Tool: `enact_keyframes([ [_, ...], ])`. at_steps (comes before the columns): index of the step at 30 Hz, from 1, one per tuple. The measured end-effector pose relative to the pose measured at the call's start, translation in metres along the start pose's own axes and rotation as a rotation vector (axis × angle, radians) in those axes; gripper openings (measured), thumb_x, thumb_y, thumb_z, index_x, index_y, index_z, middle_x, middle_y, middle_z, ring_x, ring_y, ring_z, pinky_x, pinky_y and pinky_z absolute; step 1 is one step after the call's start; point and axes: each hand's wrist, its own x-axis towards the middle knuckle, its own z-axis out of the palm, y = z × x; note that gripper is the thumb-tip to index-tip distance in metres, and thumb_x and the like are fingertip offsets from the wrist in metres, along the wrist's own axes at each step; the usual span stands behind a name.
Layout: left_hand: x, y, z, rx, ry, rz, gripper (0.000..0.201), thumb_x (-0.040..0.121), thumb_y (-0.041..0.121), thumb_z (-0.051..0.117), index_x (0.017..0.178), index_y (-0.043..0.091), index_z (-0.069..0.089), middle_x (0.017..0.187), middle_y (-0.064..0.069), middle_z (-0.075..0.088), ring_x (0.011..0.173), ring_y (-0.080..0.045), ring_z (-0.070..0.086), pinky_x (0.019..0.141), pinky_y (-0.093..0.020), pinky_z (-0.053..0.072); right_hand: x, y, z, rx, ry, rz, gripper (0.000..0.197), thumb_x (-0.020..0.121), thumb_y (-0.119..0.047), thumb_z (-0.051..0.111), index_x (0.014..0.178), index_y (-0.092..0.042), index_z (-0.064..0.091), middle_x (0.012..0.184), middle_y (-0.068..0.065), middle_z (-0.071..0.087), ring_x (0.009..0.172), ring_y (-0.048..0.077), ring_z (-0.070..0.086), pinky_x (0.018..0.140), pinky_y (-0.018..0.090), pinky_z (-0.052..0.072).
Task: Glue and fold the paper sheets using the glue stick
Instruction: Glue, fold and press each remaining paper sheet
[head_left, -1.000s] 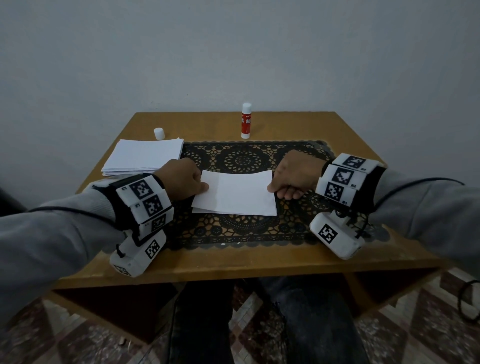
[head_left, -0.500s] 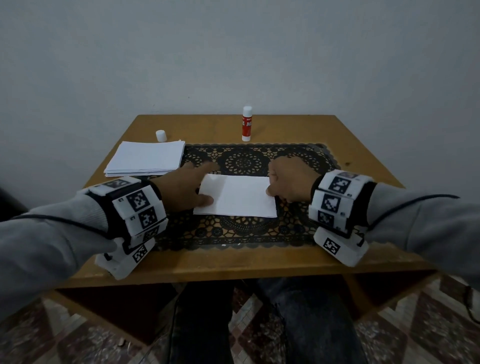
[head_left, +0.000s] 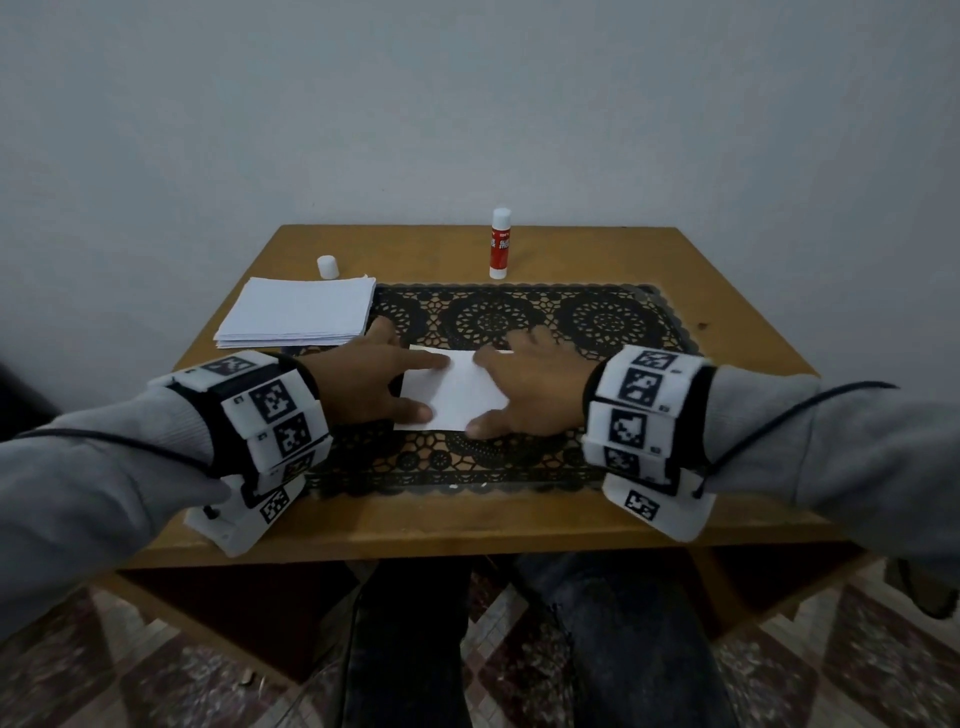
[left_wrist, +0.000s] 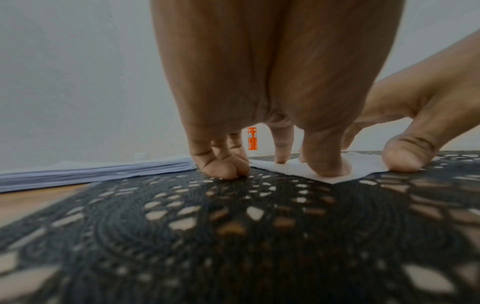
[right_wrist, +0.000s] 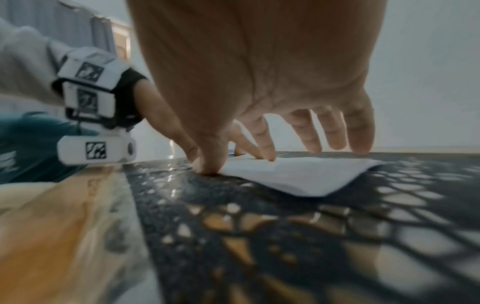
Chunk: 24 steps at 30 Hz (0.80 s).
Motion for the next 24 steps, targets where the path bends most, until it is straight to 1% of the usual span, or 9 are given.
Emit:
enact_keyframes([
  [4, 0.0, 0.001, 0.002, 0.02, -0.018, -0.022, 0.075, 0.087, 0.055, 0.056, 0.148, 0.044, 0.014, 0.135, -0.008, 0.027, 0.122, -0.026, 0.038, 0.106, -0.041, 0.035, -0.002, 0.039, -0.002, 0.013, -0.11, 0.076, 0.098, 0.077, -0.072, 0.057, 0.151, -0.022, 0.017, 0.154, 0.016, 0.022, 0.141, 0.037, 0.018, 0.113, 0.054, 0.024],
  [6, -0.002, 0.006, 0.0, 0.078, 0.0, -0.036, 0.078, 0.09, 0.052, 0.053, 0.15, 0.04, 0.005, 0.142, -0.01, 0.023, 0.131, -0.03, 0.026, 0.109, -0.047, 0.03, -0.004, 0.054, -0.001, 0.016, -0.147, 0.069, 0.102, 0.078, -0.071, 0.056, 0.153, -0.019, 0.011, 0.159, 0.016, 0.015, 0.145, 0.036, 0.011, 0.118, 0.051, 0.015],
  [7, -0.004, 0.011, 0.0, 0.117, 0.016, -0.024, 0.076, 0.093, 0.05, 0.049, 0.151, 0.037, 0.001, 0.147, -0.01, 0.018, 0.136, -0.032, 0.018, 0.112, -0.05, 0.025, -0.004, 0.058, 0.0, 0.029, -0.158, 0.067, 0.103, 0.079, -0.07, 0.056, 0.154, -0.019, 0.006, 0.161, 0.015, 0.008, 0.147, 0.036, 0.006, 0.119, 0.049, 0.012],
  [9, -0.011, 0.025, 0.004, 0.166, -0.016, 0.048, 0.07, 0.098, 0.049, 0.035, 0.151, 0.034, -0.008, 0.159, -0.007, -0.003, 0.145, -0.032, -0.004, 0.117, -0.053, 0.01, -0.006, 0.06, 0.0, 0.054, -0.179, 0.061, 0.104, 0.081, -0.067, 0.056, 0.155, -0.021, -0.001, 0.162, 0.012, -0.005, 0.148, 0.035, -0.002, 0.121, 0.046, 0.007],
  [12, -0.022, 0.042, 0.02, 0.183, -0.2, 0.149, 0.069, 0.098, 0.056, 0.018, 0.148, 0.029, -0.021, 0.155, -0.006, -0.028, 0.143, -0.025, -0.025, 0.118, -0.049, -0.005, -0.008, 0.052, -0.006, 0.022, -0.186, -0.006, 0.1, 0.086, -0.061, 0.055, 0.154, -0.014, -0.003, 0.162, 0.011, -0.007, 0.149, 0.033, -0.001, 0.119, 0.041, 0.008],
  [14, -0.025, 0.046, 0.026, 0.192, -0.241, 0.152, 0.072, 0.096, 0.058, 0.014, 0.147, 0.026, -0.025, 0.153, -0.007, -0.033, 0.141, -0.023, -0.029, 0.118, -0.046, -0.008, -0.011, 0.037, -0.01, -0.009, -0.174, -0.082, 0.096, 0.091, -0.059, 0.049, 0.154, -0.008, -0.002, 0.162, 0.011, -0.004, 0.149, 0.03, 0.002, 0.12, 0.04, 0.012],
  [17, -0.024, 0.045, 0.021, 0.191, -0.263, 0.134, 0.075, 0.097, 0.057, 0.014, 0.146, 0.018, -0.026, 0.152, -0.007, -0.033, 0.141, -0.02, -0.029, 0.118, -0.044, -0.008, -0.015, 0.006, -0.001, -0.024, -0.215, -0.174, 0.095, 0.093, -0.063, 0.038, 0.152, -0.003, -0.007, 0.161, 0.013, -0.011, 0.149, 0.027, -0.007, 0.121, 0.042, 0.01],
  [20, -0.025, 0.045, 0.015, 0.192, -0.286, 0.118, 0.076, 0.099, 0.053, 0.018, 0.147, 0.011, -0.025, 0.154, -0.006, -0.031, 0.143, -0.018, -0.025, 0.119, -0.04, -0.007, -0.011, -0.005, 0.009, -0.052, -0.234, -0.173, 0.096, 0.093, -0.066, 0.029, 0.151, -0.002, -0.014, 0.159, 0.013, -0.019, 0.148, 0.026, -0.015, 0.121, 0.044, 0.005],
  [24, -0.024, 0.04, 0.012, 0.175, -0.286, 0.109, 0.074, 0.101, 0.049, 0.021, 0.148, 0.011, -0.021, 0.155, -0.006, -0.029, 0.144, -0.017, -0.022, 0.119, -0.039, -0.005, 0.001, 0.021, 0.003, -0.053, -0.228, -0.099, 0.09, 0.095, -0.065, 0.021, 0.151, -0.005, -0.016, 0.159, 0.01, -0.022, 0.148, 0.025, -0.015, 0.121, 0.047, 0.004],
])
